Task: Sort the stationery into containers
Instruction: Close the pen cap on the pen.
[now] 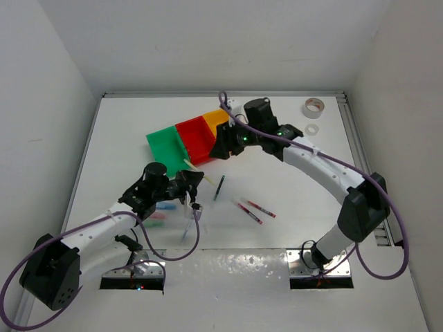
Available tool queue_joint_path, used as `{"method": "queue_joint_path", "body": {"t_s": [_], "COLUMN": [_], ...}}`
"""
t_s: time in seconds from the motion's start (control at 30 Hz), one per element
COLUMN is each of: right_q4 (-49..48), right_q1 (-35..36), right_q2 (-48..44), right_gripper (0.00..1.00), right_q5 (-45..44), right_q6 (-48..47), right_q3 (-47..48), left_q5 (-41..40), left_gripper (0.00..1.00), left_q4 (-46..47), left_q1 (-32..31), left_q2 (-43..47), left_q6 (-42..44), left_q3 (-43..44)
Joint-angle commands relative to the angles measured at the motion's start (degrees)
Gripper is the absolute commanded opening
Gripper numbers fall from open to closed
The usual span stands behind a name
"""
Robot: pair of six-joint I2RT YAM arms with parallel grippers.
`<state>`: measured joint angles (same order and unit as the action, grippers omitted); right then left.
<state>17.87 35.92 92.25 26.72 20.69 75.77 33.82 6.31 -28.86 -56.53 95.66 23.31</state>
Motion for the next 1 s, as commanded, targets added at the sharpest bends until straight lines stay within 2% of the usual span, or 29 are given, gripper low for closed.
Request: {"method": "queue_joint_path", "body": {"t_s": [0.0,0.03,0.07,0.1,0.13,0.17,0.2,0.23,0.27,0.3,0.33,0.37,0.4,0.5,0.63,0.9,0.97], "right_q4": [-0.99,-0.99,-1.25,-1.95,-3.44,-4.32,-5.46,-7.13,-7.75,-8.63,-10.55,-11.62,-12.5,-20.02,-26.3,-24.81,-25.95], "right_q1": [-2.43,-3.22,-4.97,-5.68,-6.38,-7.61,-8.06,-8.32,-8.24,-8.15,-7.37,-6.75,-6.13,-3.14,0.28,3.36,3.89], "right_q2": [-5.75,-6.89,-9.25,-10.76,-12.16,-13.66,-16.02,-16.92,-17.45,-18.32,-18.51,-18.68,-18.77,-18.68,-15.71,-14.03,-13.68], "right_gripper": [0.53,0.58,0.59,0.6,0.6,0.44,0.31,0.18,0.08,0.09,0.17,0.36,0.41,0.61,0.67,0.68,0.63], "right_q5": [1.67,0.8,0.01,-1.05,-2.19,-4.46,-5.18,-5.8,-6.67,-6.94,-6.86,-6.68,-6.94,-8.79,-9.31,-16.61,-17.23], "right_q6": [-0.65,-0.39,0.22,0.32,0.41,0.49,0.67,0.84,1.45,1.72,2.33,2.43,2.34,2.78,4.54,4.62,5.94], "right_q3": [3.86,3.69,2.55,1.41,0.27,-2.7,-4.21,-5.18,-6.67,-7.29,-8.17,-8.53,-8.88,-10.46,-10.39,-11.51,-12.66], "left_q5": [2.74,2.56,2.48,3.0,3.96,7.8,10.19,12.21,15.45,16.61,17.32,17.94,18.2,18.21,16.28,13.99,13.81], "left_gripper": [0.0,0.0,0.0,0.0,0.0,0.0,0.0,0.0,0.0,0.0,0.0,0.0,0.0,0.0,0.0,0.0,0.0], "left_q4": [2.55,3.88,4.85,4.86,4.42,4.07,3.98,4.33,5.03,6.16,6.7,7.92,8.45,11.35,14.43,17.6,18.21], "left_q1": [0.3,0.56,0.74,1.26,2.92,3.89,4.86,6.35,6.8,6.98,7.41,7.5,7.68,8.47,8.91,10.32,10.41], "left_q2": [0.02,-0.24,-1.55,-2.61,-3.66,-5.59,-6.39,-6.74,-7.1,-7.36,-7.54,-7.89,-8.15,-8.86,-9.03,-8.77,-8.68], "left_q6": [-5.1,-14.79,-20.54,-33.39,-40.3,-46.12,-56.27,-61.15,-65.47,-73.78,-77.77,-81.56,-88.12,-98.07,-104.52,-110.16,-110.24], "left_q3": [1.56,3.39,5.06,7.17,11.63,13.32,14.64,15.79,15.97,15.98,15.98,15.98,15.89,15.89,15.63,14.84,14.66]}}
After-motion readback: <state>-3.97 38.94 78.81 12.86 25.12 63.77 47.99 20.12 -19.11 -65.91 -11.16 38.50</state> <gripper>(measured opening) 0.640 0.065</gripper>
